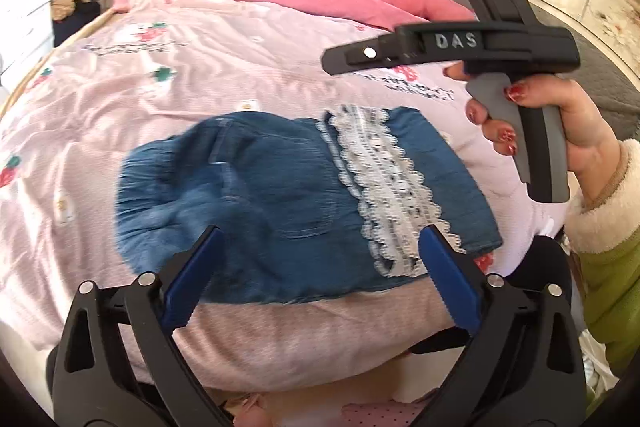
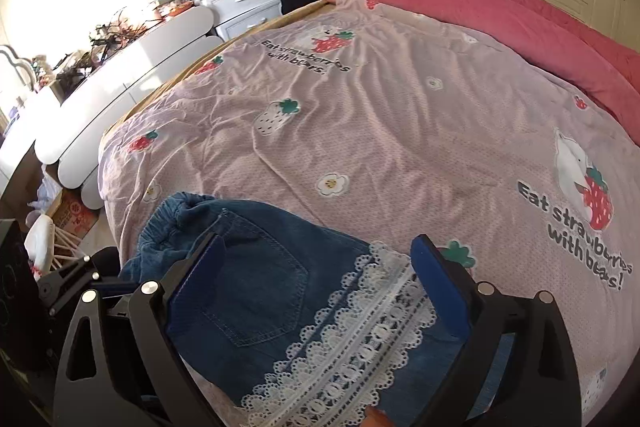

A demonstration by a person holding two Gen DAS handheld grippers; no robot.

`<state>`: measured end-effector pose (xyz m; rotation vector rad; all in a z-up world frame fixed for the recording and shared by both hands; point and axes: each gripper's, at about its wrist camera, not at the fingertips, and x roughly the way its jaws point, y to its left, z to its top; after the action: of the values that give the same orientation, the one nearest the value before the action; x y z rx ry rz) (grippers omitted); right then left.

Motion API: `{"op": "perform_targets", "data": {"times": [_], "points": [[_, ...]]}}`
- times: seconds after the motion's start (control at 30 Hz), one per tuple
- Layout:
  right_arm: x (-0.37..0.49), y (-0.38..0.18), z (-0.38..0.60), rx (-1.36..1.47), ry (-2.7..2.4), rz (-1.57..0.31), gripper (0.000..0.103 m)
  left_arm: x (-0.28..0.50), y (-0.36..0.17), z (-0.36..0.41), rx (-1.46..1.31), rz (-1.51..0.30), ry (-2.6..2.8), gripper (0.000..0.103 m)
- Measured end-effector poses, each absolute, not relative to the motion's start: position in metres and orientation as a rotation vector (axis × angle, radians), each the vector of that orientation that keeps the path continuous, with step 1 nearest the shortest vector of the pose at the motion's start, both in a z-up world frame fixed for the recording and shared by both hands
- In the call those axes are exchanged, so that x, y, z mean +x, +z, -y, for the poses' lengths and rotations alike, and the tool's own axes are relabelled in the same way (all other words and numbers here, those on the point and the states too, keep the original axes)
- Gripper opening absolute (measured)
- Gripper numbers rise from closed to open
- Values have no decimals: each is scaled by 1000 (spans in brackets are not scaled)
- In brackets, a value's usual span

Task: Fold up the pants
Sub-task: 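Grasp the elastic waistband with the left gripper while the right gripper grasps it too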

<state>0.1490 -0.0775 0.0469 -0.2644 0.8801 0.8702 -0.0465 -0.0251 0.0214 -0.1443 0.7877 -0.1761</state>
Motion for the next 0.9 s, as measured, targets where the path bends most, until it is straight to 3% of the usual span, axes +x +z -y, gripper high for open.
{"op": "perform_targets", "data": {"times": [0.9], "points": [[140,14,-13,-424,999,-932,96,-64,-14,-62,-411,-869,-71,94]]}}
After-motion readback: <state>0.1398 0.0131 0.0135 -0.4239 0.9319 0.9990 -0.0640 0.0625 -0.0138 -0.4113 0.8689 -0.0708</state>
